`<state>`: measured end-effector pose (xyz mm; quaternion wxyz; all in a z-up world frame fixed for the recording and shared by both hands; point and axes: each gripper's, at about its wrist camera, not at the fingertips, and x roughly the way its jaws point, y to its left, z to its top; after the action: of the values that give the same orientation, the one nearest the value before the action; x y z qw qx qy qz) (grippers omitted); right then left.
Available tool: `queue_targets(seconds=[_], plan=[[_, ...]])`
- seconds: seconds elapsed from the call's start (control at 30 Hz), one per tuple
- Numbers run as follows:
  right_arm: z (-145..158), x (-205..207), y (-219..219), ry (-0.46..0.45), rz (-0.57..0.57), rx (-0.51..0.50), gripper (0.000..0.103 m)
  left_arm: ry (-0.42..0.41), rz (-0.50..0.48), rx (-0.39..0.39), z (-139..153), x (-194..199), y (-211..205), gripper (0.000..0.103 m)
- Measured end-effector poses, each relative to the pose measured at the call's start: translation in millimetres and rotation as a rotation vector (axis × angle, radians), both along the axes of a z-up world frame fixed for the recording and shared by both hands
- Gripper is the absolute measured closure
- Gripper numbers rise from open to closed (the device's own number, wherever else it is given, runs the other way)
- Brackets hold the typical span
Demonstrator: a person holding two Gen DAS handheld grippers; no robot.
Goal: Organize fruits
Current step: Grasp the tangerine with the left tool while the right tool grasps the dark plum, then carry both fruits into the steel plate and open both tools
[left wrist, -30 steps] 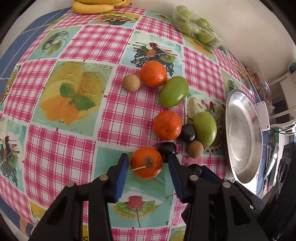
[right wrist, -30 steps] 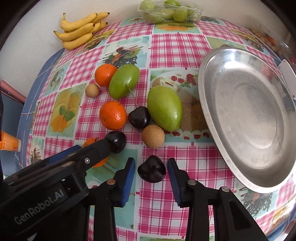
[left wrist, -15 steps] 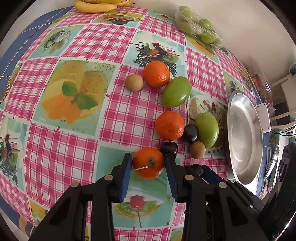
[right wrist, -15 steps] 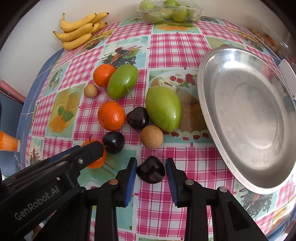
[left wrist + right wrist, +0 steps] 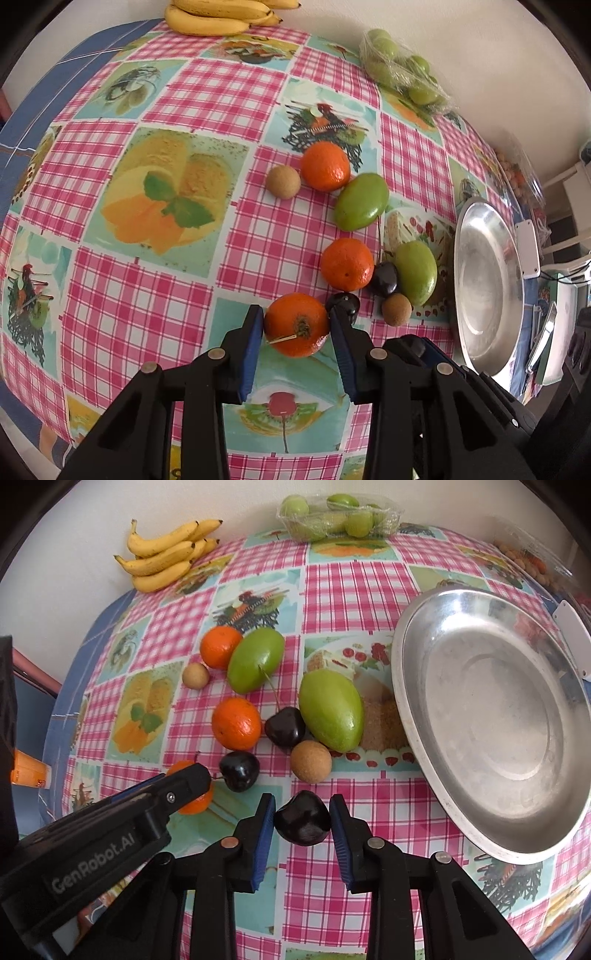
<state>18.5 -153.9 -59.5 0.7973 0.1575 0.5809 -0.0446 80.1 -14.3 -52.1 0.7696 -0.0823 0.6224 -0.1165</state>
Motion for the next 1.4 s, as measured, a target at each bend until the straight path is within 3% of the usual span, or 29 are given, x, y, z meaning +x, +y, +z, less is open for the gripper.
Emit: queue_targets(seconds=[0.37, 0.63, 1.1, 1.4], plan=[[30.1, -4.5, -13.1, -0.085, -0.064, 0.046, 0.071, -0.092, 0.048, -0.027, 30.5, 4.5, 8.1, 0.064], [35.9, 12.4, -32.0, -0.09, -0.155, 0.036, 0.07, -0.103, -0.006, 0.014, 34.2, 12.3, -16.7, 0.064], [34.8, -6.9, -115.4, -0.052, -0.383, -0.04, 0.07, -0.163, -0.227, 0.018, 49.5, 7.8, -119.1, 0.064], [21.0, -34.5, -170.3, 0.016, -0.541, -0.085, 0.07, -0.14, -0.37, 0.044, 29.7, -8.8, -182.6, 0.064]])
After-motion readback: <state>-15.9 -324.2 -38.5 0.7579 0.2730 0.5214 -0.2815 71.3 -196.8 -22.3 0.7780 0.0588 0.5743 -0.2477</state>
